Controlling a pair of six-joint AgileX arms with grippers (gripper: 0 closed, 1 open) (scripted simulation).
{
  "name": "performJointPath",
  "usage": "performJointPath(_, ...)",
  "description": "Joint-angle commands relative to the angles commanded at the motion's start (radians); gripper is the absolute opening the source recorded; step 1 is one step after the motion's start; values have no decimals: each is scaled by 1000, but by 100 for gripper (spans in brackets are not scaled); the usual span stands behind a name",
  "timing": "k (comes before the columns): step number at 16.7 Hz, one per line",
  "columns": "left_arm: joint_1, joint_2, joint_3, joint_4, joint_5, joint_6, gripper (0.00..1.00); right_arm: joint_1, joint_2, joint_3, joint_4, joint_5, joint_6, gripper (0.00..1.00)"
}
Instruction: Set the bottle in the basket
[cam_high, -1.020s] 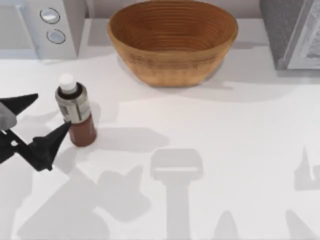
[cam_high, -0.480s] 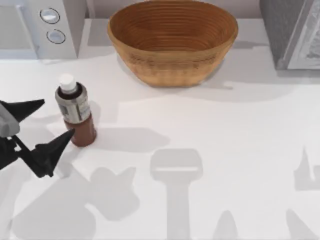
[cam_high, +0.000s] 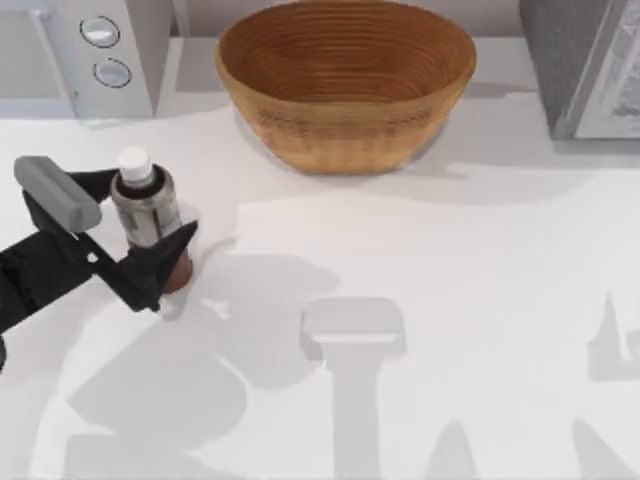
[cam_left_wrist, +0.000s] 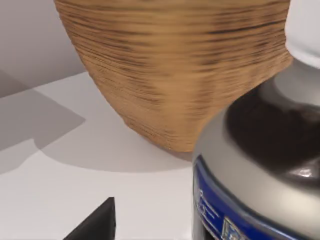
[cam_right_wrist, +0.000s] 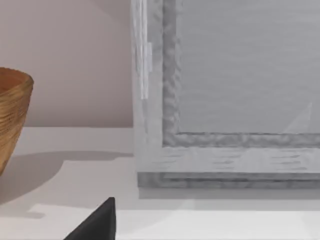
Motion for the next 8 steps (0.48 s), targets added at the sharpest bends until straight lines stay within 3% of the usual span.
performJointPath(6,-39,24,32,-2,-38,-9,100,0,0,0,0,0,0,100)
performJointPath(8,-39,24,32,-2,-38,-9,85,0,0,0,0,0,0,100)
